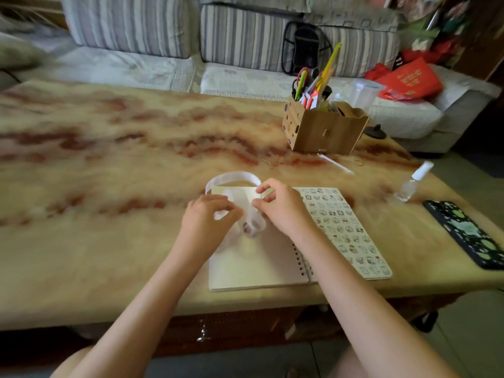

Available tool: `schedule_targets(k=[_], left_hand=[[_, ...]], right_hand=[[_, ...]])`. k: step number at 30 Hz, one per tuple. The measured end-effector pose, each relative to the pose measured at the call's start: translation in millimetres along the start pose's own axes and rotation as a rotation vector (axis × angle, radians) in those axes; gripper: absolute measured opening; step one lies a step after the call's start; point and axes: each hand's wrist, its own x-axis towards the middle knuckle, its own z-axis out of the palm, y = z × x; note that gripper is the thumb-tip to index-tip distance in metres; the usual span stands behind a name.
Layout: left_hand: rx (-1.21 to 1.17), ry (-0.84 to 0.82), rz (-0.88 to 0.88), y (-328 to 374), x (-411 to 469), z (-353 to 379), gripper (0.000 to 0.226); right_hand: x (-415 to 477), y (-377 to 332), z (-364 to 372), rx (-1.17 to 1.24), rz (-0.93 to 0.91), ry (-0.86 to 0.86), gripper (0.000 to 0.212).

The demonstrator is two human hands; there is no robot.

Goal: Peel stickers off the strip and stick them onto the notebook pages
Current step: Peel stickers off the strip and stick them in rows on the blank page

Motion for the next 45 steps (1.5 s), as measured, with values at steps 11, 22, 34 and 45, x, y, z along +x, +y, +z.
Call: schedule_targets(k=[11, 22, 34, 45], left_hand=[[-0.119, 0.048, -0.24, -31.3, 11.2, -44.6, 0.008], [-0.035, 0.323, -0.27, -53.7, 42.1, -91.8, 0.006], [-0.024, 0.226, -0.121, -27.3, 69.9, -76.8, 0.016], [-0.395, 0.037, -0.155, -35.7, 71.6, -52.1, 0.025]], right_hand=[[26.4, -45.4, 54.5, 0.314, -0.121, -0.343, 0.029], [52.4, -84.6, 102.9, 0.325, -0.249, -0.44, 0.032], [36.5, -59.0, 62.9, 0.544, -0.301, -0.218, 0.014], [42.1, -48.4, 59.5, 0.737, -0.165, -0.138, 0.036]])
